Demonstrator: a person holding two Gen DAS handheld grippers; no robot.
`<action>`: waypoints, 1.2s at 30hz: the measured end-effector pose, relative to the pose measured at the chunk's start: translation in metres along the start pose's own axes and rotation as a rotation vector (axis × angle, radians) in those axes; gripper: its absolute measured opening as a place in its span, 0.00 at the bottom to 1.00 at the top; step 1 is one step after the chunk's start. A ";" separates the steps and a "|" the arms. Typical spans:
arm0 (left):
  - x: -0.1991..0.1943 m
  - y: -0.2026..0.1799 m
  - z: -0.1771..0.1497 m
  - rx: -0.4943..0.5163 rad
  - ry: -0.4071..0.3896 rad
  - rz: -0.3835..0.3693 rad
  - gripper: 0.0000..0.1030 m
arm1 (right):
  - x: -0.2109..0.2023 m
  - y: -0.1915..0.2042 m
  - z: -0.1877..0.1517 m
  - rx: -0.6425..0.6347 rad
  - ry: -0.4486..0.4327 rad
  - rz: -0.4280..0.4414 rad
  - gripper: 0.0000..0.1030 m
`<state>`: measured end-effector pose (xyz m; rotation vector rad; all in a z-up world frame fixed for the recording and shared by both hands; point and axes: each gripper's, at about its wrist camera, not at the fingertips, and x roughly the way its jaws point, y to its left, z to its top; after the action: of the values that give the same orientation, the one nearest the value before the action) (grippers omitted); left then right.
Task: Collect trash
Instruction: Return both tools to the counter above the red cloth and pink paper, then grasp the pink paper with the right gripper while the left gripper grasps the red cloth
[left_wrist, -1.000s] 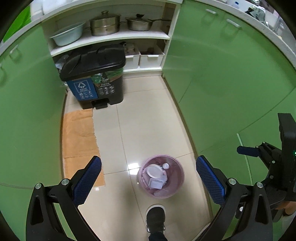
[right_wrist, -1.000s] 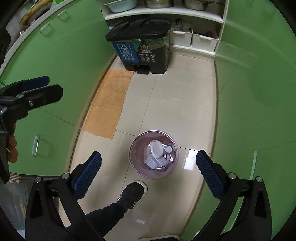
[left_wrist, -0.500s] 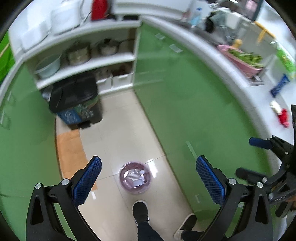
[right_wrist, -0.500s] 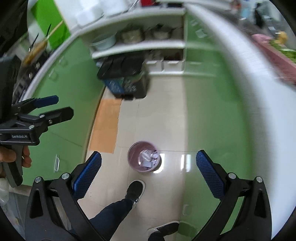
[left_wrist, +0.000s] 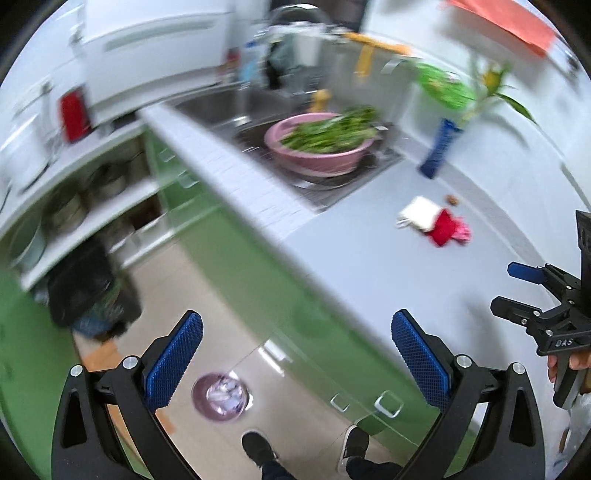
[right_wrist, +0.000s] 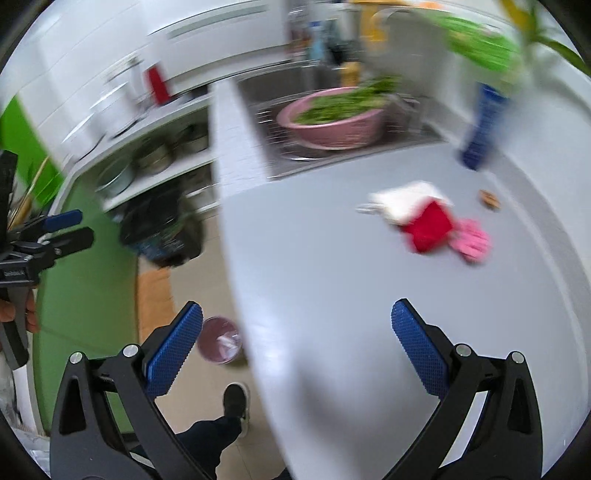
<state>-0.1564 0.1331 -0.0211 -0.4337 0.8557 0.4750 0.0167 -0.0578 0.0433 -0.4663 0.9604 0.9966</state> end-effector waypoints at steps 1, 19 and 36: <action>0.004 -0.013 0.009 0.027 -0.002 -0.019 0.95 | -0.004 -0.011 -0.003 0.021 -0.008 -0.016 0.97; 0.121 -0.154 0.085 0.265 0.118 -0.185 0.95 | 0.026 -0.167 0.014 0.186 0.041 -0.182 0.97; 0.180 -0.158 0.082 0.229 0.211 -0.168 0.95 | 0.142 -0.220 0.050 0.190 0.151 -0.126 0.63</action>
<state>0.0835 0.0889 -0.0899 -0.3448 1.0544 0.1748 0.2580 -0.0610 -0.0685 -0.4413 1.1355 0.7568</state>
